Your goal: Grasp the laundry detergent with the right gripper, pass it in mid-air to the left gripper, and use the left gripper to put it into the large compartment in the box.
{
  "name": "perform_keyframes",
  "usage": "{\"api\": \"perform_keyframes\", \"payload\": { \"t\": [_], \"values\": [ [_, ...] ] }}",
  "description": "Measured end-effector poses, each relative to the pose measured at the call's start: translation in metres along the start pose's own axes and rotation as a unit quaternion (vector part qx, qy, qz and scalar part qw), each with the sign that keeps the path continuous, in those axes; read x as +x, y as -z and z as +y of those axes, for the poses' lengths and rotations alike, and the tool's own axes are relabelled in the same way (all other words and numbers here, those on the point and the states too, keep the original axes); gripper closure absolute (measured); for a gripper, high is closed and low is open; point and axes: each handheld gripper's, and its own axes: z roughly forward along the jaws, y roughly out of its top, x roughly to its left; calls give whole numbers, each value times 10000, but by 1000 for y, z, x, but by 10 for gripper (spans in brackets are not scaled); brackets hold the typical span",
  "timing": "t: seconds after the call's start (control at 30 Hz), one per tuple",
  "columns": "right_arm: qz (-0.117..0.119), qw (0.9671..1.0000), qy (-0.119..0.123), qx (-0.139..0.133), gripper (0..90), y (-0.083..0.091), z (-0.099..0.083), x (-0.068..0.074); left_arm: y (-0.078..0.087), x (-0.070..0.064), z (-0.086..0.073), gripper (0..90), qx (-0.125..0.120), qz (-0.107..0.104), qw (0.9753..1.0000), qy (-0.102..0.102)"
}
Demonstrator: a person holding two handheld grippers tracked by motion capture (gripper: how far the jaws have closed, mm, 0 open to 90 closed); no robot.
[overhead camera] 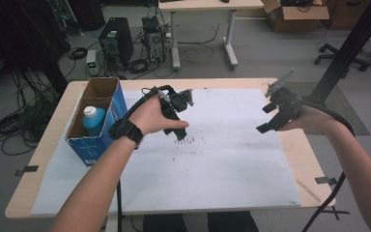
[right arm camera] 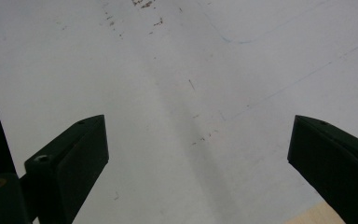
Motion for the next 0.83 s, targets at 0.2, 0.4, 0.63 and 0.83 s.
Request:
{"api": "perform_keyframes", "payload": {
  "t": [0.2, 0.4, 0.63, 0.83],
  "values": [
    [14, 10000, 7, -3, 49, 0, 0, 0, -2, 0, 1, 45, 35, -21, 10000, -14],
    [17, 10000, 9, 8, 50, 0, 0, 0, -3, -1, 0, 44, 87, -25, 9999, 46],
    [17, 10000, 14, 9, 50, 0, -1, 1, -2, -2, -1, 43, 126, -4, 9999, 26],
    [10, 10000, 5, -5, 50, 1, -1, 2, -1, -1, -2, 43, 117, 19, 9999, 36]
  ]
}}
